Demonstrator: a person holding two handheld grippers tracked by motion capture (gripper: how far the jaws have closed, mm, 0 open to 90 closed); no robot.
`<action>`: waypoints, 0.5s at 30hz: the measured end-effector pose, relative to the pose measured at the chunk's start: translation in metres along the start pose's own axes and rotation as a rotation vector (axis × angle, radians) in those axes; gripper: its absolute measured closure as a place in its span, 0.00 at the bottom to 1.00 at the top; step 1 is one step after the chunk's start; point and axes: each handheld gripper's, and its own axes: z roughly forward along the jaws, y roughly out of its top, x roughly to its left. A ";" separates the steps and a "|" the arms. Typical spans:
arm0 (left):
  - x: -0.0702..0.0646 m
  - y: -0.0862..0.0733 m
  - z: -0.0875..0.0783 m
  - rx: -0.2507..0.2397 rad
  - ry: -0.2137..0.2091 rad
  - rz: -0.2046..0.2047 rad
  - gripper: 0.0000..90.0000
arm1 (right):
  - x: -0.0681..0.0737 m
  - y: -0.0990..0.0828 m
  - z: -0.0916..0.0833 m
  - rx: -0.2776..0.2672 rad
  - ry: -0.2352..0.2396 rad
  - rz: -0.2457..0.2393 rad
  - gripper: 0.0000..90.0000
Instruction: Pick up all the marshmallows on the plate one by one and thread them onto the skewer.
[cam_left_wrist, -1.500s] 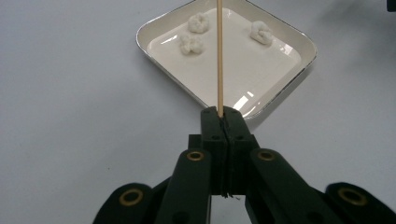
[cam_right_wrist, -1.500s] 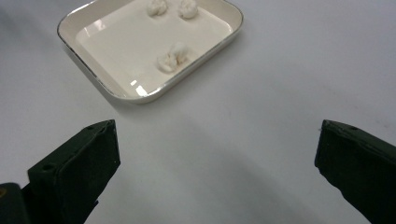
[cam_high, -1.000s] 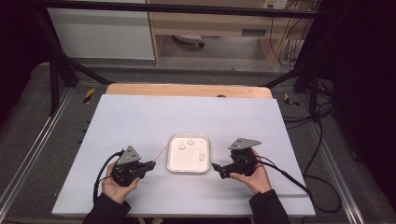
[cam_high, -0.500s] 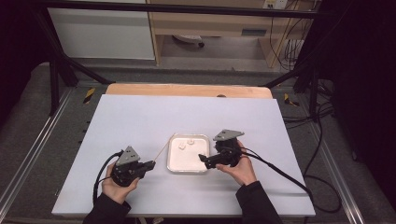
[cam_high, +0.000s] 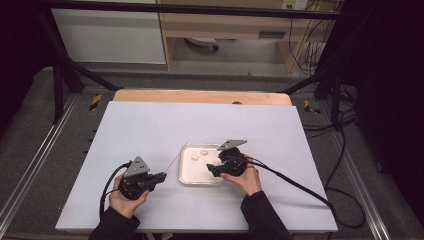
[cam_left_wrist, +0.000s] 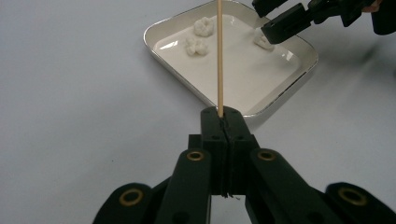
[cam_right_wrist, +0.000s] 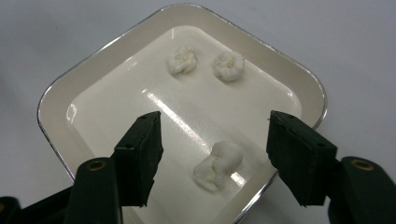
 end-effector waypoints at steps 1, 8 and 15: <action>0.000 0.000 0.000 0.001 -0.001 0.001 0.99 | 0.000 -0.001 0.001 0.008 -0.003 -0.001 0.47; -0.001 0.000 0.002 0.006 -0.002 0.004 0.99 | 0.001 -0.004 0.006 0.038 -0.017 -0.009 0.59; -0.001 0.000 0.002 0.008 -0.004 0.007 0.99 | 0.003 -0.008 0.008 0.058 -0.026 -0.031 0.70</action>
